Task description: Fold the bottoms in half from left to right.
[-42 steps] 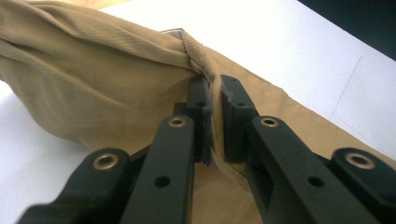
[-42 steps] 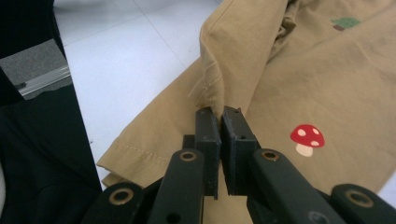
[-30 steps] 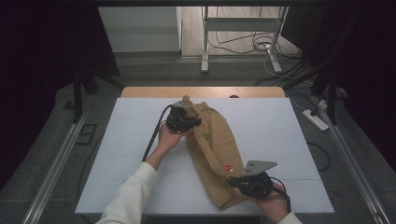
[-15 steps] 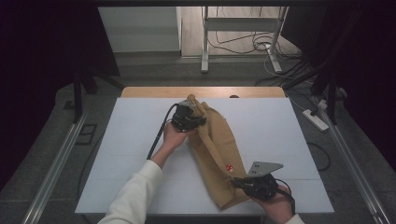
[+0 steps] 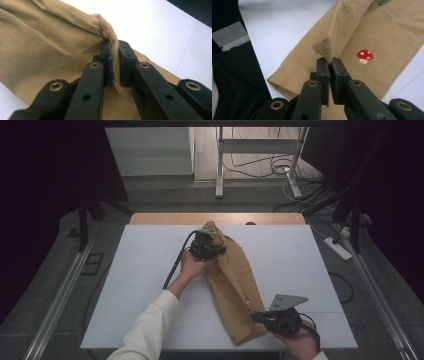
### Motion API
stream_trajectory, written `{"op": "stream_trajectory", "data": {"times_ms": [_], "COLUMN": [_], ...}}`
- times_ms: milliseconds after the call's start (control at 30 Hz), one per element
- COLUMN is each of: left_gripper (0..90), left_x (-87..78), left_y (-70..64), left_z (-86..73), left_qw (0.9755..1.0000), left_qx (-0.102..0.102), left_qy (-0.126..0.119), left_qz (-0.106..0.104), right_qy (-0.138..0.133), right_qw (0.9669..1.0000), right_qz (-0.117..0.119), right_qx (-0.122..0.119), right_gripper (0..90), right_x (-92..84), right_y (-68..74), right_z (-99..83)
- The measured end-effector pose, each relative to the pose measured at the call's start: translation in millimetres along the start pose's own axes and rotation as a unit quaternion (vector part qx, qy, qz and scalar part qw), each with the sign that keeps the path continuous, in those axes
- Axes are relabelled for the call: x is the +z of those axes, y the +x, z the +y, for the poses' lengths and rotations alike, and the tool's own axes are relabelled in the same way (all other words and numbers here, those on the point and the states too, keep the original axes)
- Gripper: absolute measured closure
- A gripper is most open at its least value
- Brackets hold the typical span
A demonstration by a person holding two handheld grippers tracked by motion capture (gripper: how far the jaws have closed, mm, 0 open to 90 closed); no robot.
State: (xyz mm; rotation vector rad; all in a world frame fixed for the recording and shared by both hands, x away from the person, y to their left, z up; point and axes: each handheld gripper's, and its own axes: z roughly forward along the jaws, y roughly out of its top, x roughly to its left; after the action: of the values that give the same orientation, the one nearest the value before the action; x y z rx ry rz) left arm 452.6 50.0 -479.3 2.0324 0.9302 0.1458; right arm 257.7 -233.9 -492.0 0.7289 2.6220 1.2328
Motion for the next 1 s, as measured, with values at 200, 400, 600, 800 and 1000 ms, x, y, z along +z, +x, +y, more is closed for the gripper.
{"op": "stream_trajectory", "data": {"times_ms": [200,400,600,800,1000], "left_gripper": [81.6,81.5,81.3,80.6,69.8], "left_x": [6.4,10.9,15.5,19.4,21.9], "left_y": [-3.9,-6.7,-9.5,-11.2,-13.4], "left_z": [3.6,5.7,7.2,8.2,8.7], "left_qw": [1.0,1.0,0.9999,0.9999,1.0], "left_qx": [0.002,0.002,0.003,0.001,0.003], "left_qy": [0.003,0.008,0.011,0.01,0.003], "left_qz": [-0.001,0.0,-0.004,-0.007,-0.005], "right_qy": [0.005,0.006,0.013,0.014,0.015], "right_qw": [1.0,0.9999,0.9999,0.9999,0.9998], "right_qz": [-0.002,-0.005,-0.007,-0.009,-0.016], "right_qx": [0.002,0.006,0.0,0.004,0.006], "right_gripper": [85.3,85.3,85.3,85.3,84.5], "right_x": [-0.6,-2.9,-2.4,-4.0,-5.5], "right_y": [-0.7,-2.8,-2.4,-4.4,-5.4], "right_z": [-2.7,-4.8,-5.6,-6.0,-6.1]}}
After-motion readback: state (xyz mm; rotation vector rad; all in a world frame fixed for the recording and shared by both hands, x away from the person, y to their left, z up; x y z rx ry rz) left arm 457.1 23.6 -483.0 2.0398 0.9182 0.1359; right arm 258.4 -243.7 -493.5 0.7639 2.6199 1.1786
